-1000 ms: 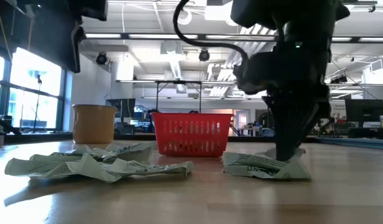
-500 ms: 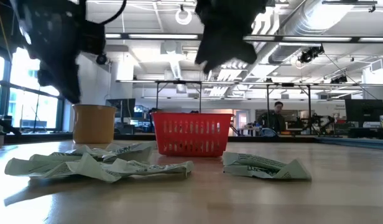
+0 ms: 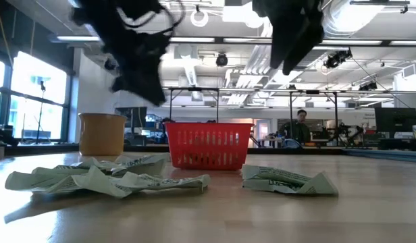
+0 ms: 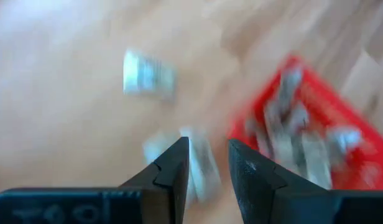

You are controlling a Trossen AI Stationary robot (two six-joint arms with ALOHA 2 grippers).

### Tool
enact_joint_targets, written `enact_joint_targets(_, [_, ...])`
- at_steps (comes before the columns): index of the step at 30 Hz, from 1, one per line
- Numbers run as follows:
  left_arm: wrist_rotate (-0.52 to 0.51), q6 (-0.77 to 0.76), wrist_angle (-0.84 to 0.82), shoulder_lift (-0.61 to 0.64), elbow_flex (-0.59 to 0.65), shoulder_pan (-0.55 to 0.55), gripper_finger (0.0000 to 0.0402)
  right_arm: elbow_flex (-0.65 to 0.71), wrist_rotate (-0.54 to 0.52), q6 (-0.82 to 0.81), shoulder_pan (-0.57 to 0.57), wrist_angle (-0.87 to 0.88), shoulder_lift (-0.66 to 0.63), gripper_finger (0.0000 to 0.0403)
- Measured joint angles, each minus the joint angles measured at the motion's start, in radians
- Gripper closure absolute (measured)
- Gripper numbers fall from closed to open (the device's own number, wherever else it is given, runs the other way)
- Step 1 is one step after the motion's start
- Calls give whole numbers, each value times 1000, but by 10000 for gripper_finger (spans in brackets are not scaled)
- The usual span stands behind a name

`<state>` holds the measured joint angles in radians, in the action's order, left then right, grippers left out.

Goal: Pick and place Stevia / Truvia into bins
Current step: Put the white stevia packet into the red basket

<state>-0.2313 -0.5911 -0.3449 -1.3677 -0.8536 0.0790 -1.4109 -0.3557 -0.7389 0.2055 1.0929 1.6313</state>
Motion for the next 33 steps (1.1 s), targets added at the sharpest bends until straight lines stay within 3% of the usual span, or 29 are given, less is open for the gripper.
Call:
enact_joint_targets(6, [81, 672, -167, -191, -239, 98, 254, 0, 22, -46, 37, 61, -3, 80])
enact_joint_targets(13, [114, 1051, -362, -442, -384, 174, 254, 6, 24, -121, 91, 59, -1, 79])
enact_joint_targets(18, [54, 1118, -449, -544, -490, 192, 254, 6, -7, -204, 128, 62, -1, 79])
enact_joint_targets(24, [-56, 1120, -410, -552, -568, 175, 254, 6, -48, -274, 151, 64, -1, 79])
enact_joint_targets(28, [44, 1144, -364, -550, -580, 176, 237, 6, -61, -274, 151, 70, -1, 79])
enact_joint_targets(33, [79, 1166, -345, -550, -573, 176, 174, 6, -62, -265, 148, 71, -1, 79])
